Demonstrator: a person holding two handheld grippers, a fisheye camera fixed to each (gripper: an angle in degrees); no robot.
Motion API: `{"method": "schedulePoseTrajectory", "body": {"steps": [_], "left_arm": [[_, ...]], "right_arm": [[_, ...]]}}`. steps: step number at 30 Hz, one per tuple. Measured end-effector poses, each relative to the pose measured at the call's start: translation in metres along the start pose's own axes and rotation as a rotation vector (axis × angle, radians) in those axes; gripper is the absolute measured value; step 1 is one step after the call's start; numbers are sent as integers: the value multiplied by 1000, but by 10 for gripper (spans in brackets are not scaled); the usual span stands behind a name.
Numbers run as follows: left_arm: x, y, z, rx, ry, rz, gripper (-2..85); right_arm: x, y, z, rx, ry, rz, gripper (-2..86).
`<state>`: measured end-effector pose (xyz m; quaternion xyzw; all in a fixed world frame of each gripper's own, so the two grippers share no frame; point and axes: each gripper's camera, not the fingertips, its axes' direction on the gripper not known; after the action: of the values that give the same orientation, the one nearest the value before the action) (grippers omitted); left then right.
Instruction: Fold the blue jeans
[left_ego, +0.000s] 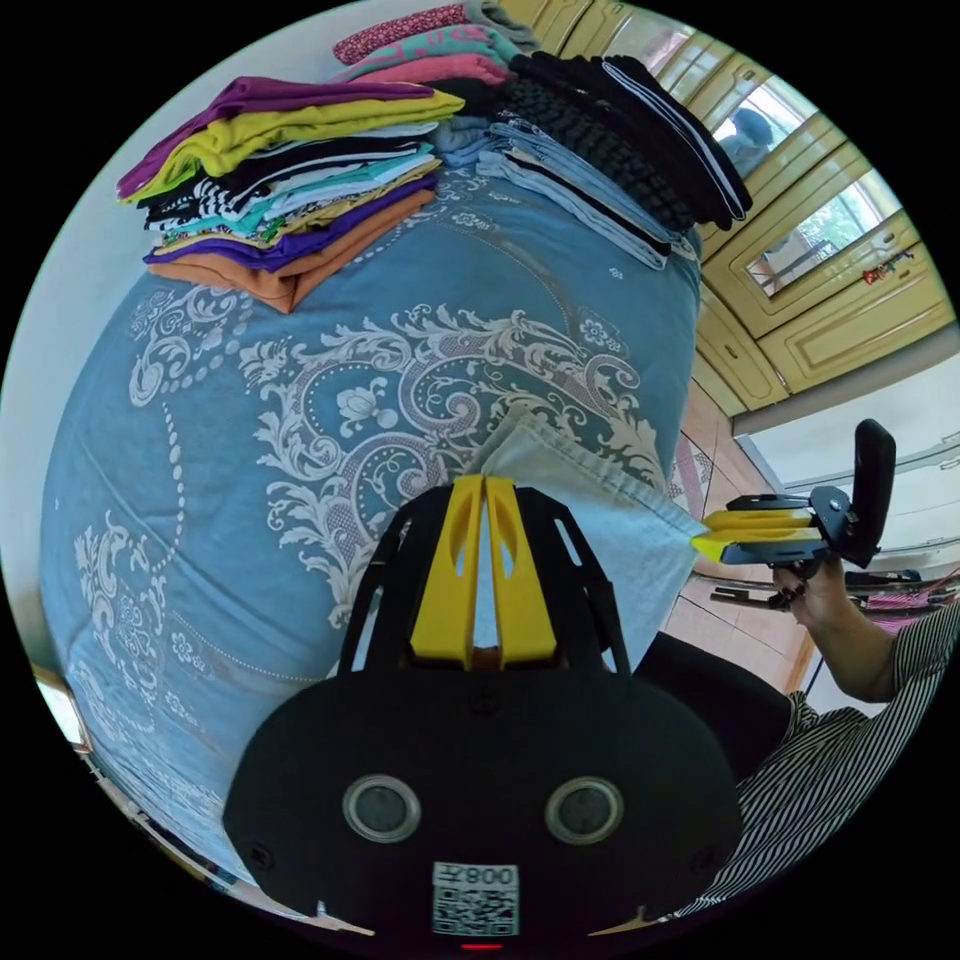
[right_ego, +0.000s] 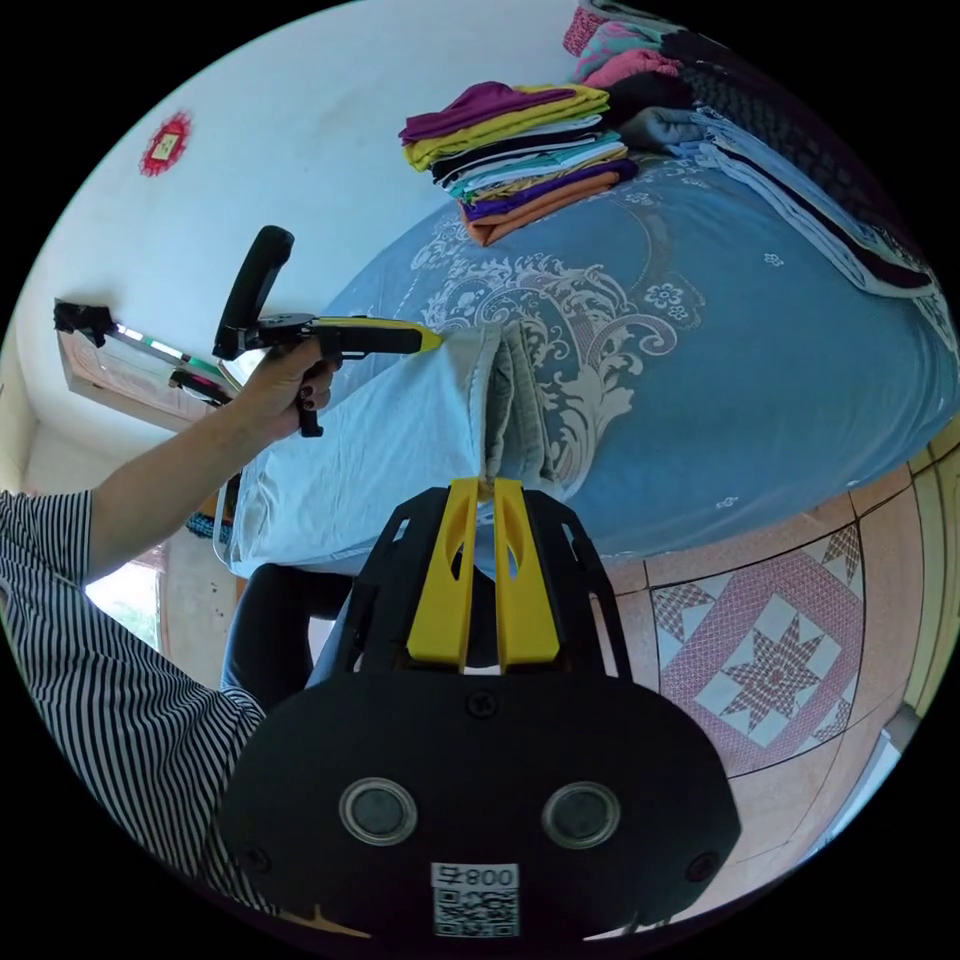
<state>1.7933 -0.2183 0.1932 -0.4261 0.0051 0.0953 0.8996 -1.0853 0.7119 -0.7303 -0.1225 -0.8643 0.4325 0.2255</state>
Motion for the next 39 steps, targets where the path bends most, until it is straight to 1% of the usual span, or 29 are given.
{"method": "schedulePoseTrajectory", "body": {"steps": [8,13,16,19,23,25,28,30,31,33,35,36,37,38,39], "left_arm": [[-27,20,22,73,33,-38,2],[-42,35,66,2,-11,-23,5],[-55,47,85,6,-22,-41,7],[-70,66,93,55,-6,-43,9],[-89,101,102,168,53,-55,7],[-96,111,119,152,55,-54,5],[-109,123,166,27,10,-33,3],[-122,138,187,29,7,-44,2],[-125,142,191,30,26,-43,2],[-136,165,200,92,64,-41,2],[-148,186,212,104,58,-62,1],[-158,200,226,79,65,-77,1],[-163,207,235,53,66,-85,1],[-174,223,251,14,64,-104,1],[-186,241,258,33,86,-122,1]], "right_arm": [[-24,-29,-17,36,20,-31,24],[-28,-45,11,-45,83,0,24],[-31,-56,13,-21,21,40,24],[-48,-67,13,-33,17,27,22],[-75,-83,6,-9,12,22,15],[-87,-92,4,6,36,35,9],[-111,-112,1,41,49,32,4],[-132,-126,-1,65,38,-2,2],[-149,-136,4,60,43,-32,1],[-176,-151,19,30,63,-84,1],[-206,-171,53,-58,107,-139,1],[-212,-175,64,-86,128,-146,1],[-222,-183,85,-155,167,-141,1],[-231,-190,98,-178,182,-134,0],[-237,-193,98,-162,177,-133,0]]}}
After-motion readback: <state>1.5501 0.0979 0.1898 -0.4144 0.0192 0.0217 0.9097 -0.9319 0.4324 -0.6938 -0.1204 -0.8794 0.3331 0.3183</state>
